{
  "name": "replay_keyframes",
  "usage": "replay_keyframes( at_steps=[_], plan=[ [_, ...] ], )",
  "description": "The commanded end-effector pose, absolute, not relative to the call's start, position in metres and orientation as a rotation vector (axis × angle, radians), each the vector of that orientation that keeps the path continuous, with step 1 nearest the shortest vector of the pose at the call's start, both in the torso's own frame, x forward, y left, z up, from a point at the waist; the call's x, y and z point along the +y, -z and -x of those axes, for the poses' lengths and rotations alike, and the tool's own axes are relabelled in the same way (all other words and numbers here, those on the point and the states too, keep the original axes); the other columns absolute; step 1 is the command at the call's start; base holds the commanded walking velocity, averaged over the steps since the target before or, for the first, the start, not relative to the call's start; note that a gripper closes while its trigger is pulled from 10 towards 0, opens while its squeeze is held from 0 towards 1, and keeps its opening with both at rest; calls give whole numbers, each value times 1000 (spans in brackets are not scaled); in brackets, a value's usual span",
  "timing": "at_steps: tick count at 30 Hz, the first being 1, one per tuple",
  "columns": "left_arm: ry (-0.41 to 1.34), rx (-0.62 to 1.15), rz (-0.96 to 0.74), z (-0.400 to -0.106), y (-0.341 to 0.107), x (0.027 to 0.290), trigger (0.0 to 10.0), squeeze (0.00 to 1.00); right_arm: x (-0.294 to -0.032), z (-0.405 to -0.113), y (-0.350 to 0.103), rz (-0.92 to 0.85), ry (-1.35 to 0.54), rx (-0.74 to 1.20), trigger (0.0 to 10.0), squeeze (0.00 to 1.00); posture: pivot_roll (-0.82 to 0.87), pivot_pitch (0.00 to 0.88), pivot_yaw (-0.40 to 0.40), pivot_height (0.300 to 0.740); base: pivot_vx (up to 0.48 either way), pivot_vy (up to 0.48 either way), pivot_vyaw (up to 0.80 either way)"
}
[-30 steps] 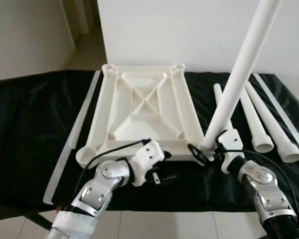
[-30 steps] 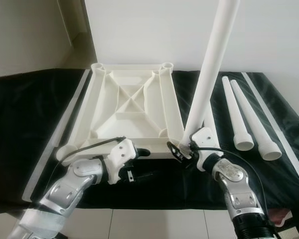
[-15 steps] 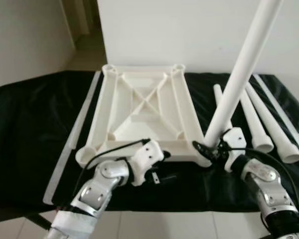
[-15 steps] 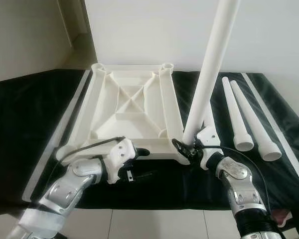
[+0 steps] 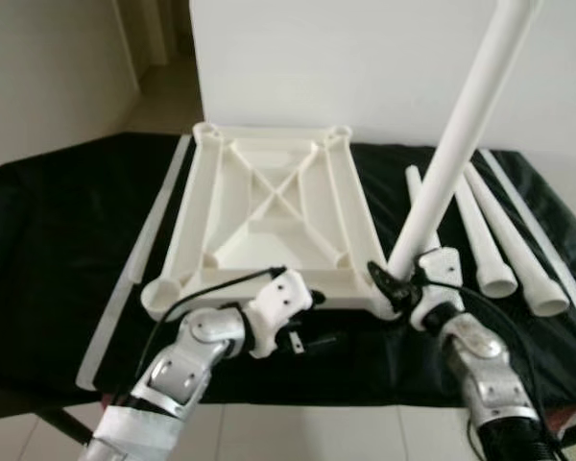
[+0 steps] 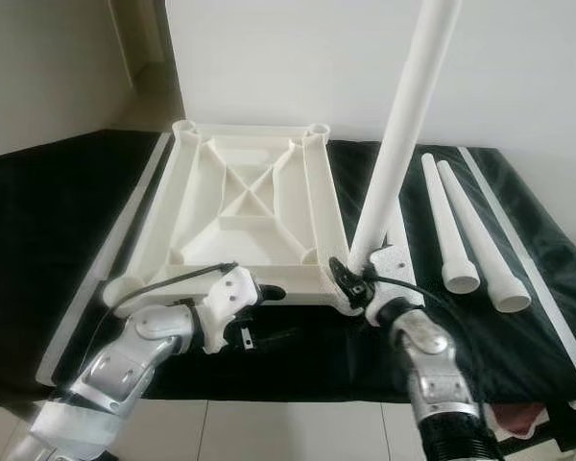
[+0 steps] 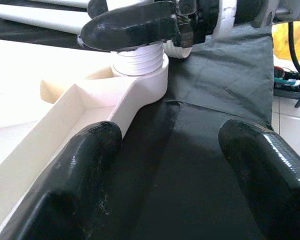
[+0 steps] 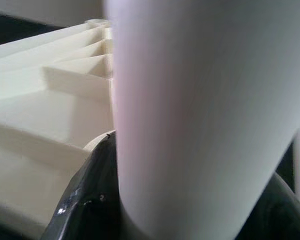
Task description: Building children table
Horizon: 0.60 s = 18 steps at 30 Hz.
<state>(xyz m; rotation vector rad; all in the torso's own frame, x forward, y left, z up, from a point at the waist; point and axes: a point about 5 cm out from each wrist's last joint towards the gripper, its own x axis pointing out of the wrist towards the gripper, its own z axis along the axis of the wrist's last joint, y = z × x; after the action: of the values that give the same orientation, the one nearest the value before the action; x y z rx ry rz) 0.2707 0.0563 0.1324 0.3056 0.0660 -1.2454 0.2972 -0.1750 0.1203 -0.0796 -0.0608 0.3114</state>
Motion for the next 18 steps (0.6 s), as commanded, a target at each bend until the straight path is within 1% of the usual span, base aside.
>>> replay_keyframes(
  at_steps=[1,2,3,4,5,6,9,10,12,13,14,16,18],
  plan=[
    [1210,62,-306,-273,-133,58,10000,0,-173,-292,-104,73,-254,31,10000,0,14,0,-19,740,0,0,0],
    [1217,63,-307,-273,-133,56,10000,0,-166,-289,-100,53,-177,46,10000,0,10,0,-15,740,0,0,0],
    [1217,63,-307,-273,-133,56,10000,0,-166,-289,-100,53,-177,46,10000,0,10,0,-15,740,0,0,0],
    [1220,62,-306,-273,-133,55,10000,0,-165,-288,-97,31,-113,59,10000,0,10,0,-15,740,0,0,0],
    [1220,62,-306,-273,-133,55,10000,0,-165,-288,-97,31,-113,59,10000,0,10,0,-15,740,0,0,0],
    [1223,59,-304,-274,-134,54,10000,0,-163,-285,-96,-21,27,49,10000,0,9,0,-16,740,0,0,0],
    [1223,58,-304,-274,-135,54,10000,0,-162,-284,-96,-36,71,44,10000,0,10,0,-15,740,0,0,0],
    [1222,59,-300,-274,-135,54,10000,0,-160,-280,-95,-66,141,38,10000,0,12,0,-15,740,0,0,0],
    [1222,59,-300,-274,-135,54,10000,0,-160,-280,-95,-66,141,38,10000,0,12,0,-15,740,0,0,0],
    [1221,60,-298,-273,-135,54,10000,0,-158,-278,-95,-82,188,33,10000,0,11,0,-13,740,0,0,0],
    [1221,60,-298,-273,-135,54,10000,0,-158,-278,-95,-82,188,33,10000,0,11,0,-13,740,0,0,0],
    [1217,43,-262,-273,-137,49,10000,0,-144,-276,-93,-115,150,37,10000,0,-8,0,-5,740,0,0,0],
    [1221,40,-252,-272,-138,47,10000,0,-145,-276,-97,-99,149,25,10000,0,-11,0,-2,740,0,0,0]
  ],
)
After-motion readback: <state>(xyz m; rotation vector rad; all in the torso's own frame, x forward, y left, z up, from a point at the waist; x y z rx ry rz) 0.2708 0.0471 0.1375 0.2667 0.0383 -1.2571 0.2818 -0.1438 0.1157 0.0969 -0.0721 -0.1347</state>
